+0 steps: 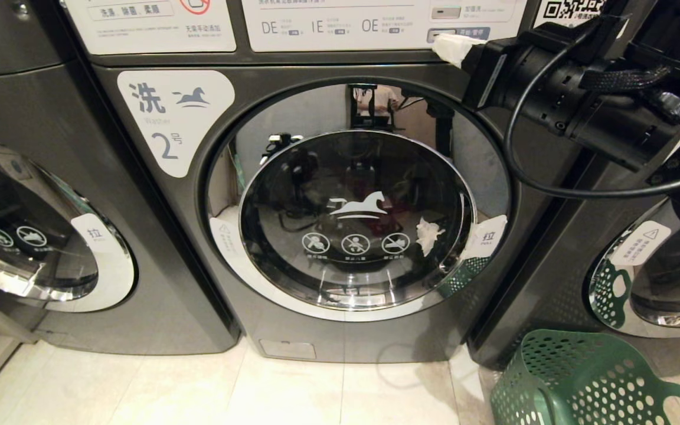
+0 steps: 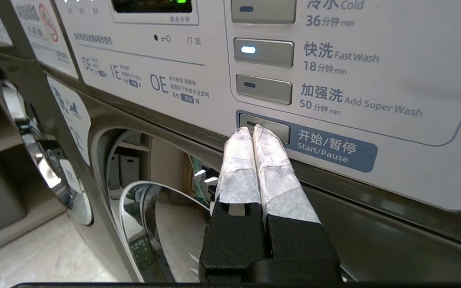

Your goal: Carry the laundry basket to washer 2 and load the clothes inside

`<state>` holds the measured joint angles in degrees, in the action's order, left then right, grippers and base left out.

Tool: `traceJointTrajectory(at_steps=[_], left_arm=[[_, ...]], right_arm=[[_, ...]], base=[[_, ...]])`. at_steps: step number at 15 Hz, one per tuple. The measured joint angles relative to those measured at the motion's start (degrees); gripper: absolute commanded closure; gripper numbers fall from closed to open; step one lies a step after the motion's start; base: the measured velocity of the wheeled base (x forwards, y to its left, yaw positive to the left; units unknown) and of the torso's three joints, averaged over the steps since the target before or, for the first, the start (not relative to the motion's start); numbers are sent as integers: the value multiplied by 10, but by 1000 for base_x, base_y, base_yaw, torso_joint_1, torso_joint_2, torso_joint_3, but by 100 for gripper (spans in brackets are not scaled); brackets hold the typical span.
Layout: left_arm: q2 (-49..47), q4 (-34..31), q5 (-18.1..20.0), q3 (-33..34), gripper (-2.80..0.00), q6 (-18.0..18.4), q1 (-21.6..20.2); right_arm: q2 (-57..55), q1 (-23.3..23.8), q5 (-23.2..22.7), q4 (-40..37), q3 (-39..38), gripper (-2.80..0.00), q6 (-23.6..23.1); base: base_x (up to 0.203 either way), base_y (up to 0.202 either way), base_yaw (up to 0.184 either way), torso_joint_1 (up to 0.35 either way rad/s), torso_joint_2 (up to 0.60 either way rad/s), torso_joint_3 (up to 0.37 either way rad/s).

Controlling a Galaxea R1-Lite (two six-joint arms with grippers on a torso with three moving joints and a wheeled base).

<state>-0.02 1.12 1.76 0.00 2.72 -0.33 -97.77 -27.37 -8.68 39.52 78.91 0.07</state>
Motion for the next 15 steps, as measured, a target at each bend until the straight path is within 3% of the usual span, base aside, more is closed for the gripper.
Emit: traceJointTrajectory(at_steps=[9,15], left_arm=[[0,0,0,0,0,0,0],[0,0,0,0,0,0,0]], right_arm=[[1,5,44,1,1,0,43],[9,10,50,5,-17,0,44]], base=[[0,0,0,0,0,0],[0,0,0,0,0,0]])
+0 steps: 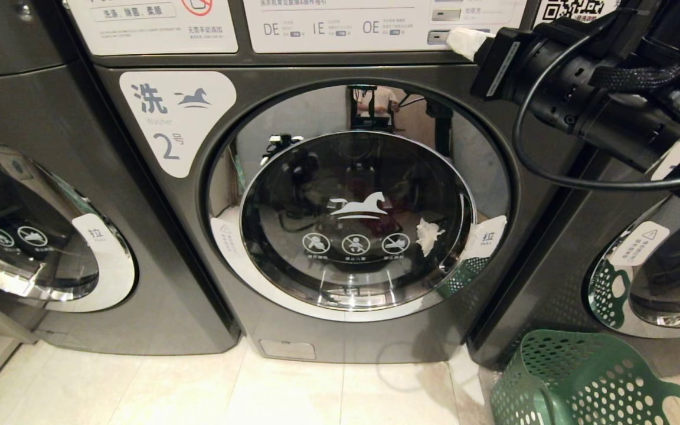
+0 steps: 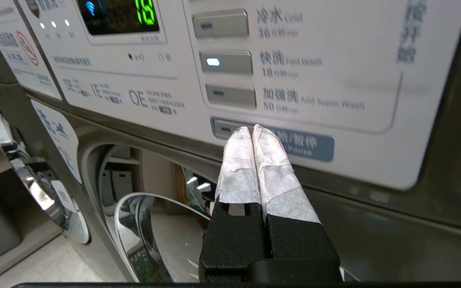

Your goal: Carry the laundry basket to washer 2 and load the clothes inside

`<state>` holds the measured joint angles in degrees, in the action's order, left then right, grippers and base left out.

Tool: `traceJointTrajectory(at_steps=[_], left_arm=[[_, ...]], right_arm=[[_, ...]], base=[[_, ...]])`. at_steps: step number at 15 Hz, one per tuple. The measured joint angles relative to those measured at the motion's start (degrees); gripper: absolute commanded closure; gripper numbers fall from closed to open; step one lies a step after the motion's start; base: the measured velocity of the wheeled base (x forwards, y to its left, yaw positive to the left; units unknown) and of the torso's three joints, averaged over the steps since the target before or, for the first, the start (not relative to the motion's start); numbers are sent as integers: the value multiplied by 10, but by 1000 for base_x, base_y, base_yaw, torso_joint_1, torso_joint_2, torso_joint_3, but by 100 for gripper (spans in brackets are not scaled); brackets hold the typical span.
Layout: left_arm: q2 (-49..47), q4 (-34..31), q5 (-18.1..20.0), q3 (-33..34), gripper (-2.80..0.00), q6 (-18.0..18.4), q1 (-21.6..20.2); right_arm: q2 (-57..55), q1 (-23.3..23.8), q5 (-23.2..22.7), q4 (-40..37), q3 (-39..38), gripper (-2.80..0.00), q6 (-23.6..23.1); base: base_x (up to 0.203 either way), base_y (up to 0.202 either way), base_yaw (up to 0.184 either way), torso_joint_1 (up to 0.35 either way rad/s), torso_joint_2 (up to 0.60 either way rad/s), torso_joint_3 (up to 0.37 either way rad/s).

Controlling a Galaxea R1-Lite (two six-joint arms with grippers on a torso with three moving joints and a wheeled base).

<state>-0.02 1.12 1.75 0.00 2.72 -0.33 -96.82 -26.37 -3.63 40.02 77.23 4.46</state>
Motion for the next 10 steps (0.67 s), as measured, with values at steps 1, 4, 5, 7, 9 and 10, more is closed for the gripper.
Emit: traceJointTrajectory(at_steps=[1,4,5,7,9,10], left_arm=[[0,0,0,0,0,0,0],[0,0,0,0,0,0,0],[0,0,0,0,0,0,0],[0,0,0,0,0,0,0],[0,0,0,0,0,0,0],[0,0,0,0,0,0,0]], right_arm=[[4,0,0,0,-12,0,0],[15,-5,0,-3,-39,0,0],[17,-8,0,-3,-40,0,0],[23,-15,0,-4,-41,0,1],[29,-21,2,-5,-44,0,0],[34,-22,2,-6,-50,0,-1]], base=[[0,0,0,0,0,0],[0,0,0,0,0,0],[0,0,0,0,0,0],[0,0,0,0,0,0],[0,0,0,0,0,0],[0,0,0,0,0,0]])
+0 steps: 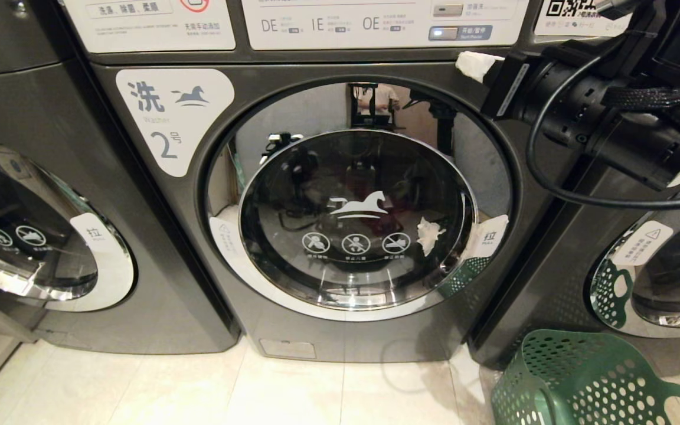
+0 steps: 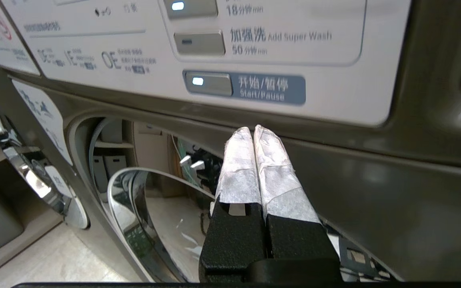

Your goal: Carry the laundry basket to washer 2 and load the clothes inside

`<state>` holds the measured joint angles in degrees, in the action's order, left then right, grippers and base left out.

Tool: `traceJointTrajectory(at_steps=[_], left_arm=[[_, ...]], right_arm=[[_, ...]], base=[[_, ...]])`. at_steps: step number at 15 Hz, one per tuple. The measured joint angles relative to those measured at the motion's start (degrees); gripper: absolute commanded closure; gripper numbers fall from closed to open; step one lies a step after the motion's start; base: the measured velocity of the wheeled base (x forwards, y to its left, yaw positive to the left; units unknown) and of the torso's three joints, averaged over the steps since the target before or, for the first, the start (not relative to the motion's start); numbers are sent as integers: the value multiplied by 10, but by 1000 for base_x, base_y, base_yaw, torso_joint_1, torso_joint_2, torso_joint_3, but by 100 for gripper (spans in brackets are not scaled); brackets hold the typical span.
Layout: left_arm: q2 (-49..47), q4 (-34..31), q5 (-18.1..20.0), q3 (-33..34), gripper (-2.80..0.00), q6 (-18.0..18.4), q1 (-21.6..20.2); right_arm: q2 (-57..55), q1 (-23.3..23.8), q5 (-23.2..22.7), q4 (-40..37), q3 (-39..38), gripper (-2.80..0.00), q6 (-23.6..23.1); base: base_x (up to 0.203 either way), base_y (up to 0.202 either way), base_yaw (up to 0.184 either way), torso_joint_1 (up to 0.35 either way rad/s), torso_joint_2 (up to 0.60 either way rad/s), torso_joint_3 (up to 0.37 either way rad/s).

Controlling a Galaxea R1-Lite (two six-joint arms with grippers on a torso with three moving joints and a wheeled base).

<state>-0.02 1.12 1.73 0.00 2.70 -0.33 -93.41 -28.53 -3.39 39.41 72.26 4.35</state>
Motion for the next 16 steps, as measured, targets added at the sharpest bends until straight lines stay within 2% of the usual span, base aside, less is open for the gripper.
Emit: traceJointTrajectory(at_steps=[3,9,13,16], left_arm=[[0,0,0,0,0,0,0],[0,0,0,0,0,0,0],[0,0,0,0,0,0,0],[0,0,0,0,0,0,0]], right_arm=[[25,5,6,-12,-71,0,-8],[188,66,5,-37,-408,0,-31],[375,197,-71,-106,-602,0,-39],[547,282,-127,-202,-676,0,-57]], base=[[0,0,0,0,0,0],[0,0,0,0,0,0],[0,0,0,0,0,0],[0,0,0,0,0,0]])
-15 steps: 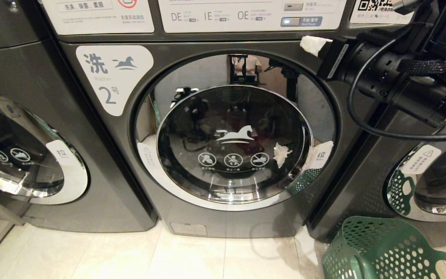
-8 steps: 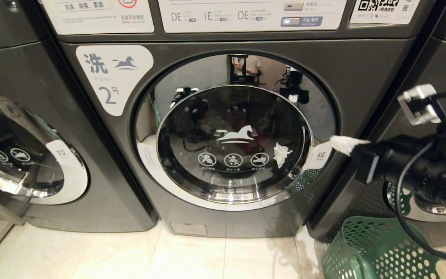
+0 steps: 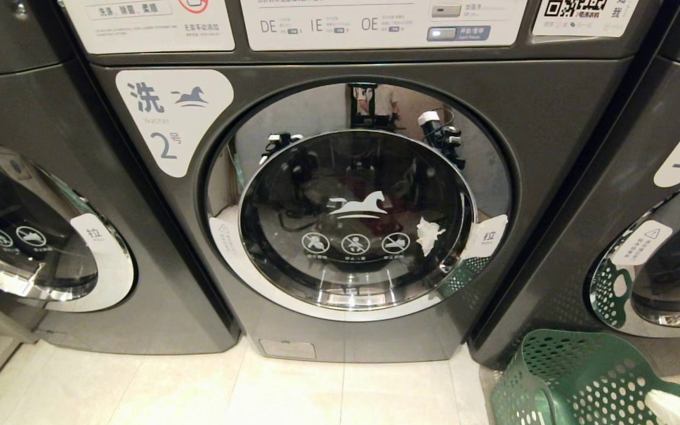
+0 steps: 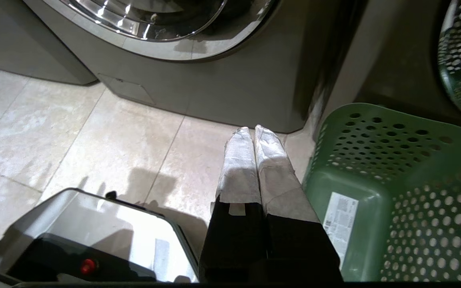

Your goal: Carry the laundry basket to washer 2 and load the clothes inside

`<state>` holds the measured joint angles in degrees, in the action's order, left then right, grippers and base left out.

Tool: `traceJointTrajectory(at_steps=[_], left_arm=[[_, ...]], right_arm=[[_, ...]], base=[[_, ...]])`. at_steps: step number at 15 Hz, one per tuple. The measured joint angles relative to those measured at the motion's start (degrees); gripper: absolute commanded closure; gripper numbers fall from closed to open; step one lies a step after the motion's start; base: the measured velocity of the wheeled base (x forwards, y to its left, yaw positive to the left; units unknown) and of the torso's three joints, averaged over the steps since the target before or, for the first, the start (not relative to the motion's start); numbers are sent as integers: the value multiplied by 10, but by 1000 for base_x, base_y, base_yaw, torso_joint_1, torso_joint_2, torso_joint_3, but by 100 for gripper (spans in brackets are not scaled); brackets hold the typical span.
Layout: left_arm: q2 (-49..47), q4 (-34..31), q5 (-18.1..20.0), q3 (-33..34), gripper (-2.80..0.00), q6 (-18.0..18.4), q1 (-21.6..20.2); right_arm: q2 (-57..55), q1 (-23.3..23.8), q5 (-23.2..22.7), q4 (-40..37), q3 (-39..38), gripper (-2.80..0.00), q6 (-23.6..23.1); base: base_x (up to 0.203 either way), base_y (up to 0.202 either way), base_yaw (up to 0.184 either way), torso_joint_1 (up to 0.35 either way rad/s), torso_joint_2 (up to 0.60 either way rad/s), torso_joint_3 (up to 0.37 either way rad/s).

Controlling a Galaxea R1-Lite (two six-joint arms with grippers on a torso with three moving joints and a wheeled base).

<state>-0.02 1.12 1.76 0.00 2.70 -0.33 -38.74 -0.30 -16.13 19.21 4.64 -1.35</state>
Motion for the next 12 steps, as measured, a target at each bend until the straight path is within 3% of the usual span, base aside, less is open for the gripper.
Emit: traceJointTrajectory(at_steps=[2,5,8,12], left_arm=[[0,0,0,0,0,0,0],[0,0,0,0,0,0,0],[0,0,0,0,0,0,0],[0,0,0,0,0,0,0]], right_arm=[[110,36,-10,-79,-19,0,-29],[192,69,33,-128,-42,0,-83],[215,44,104,-158,-46,0,-48],[288,5,86,-231,-29,0,-38]], base=[[0,0,0,0,0,0],[0,0,0,0,0,0],[0,0,0,0,0,0],[0,0,0,0,0,0]])
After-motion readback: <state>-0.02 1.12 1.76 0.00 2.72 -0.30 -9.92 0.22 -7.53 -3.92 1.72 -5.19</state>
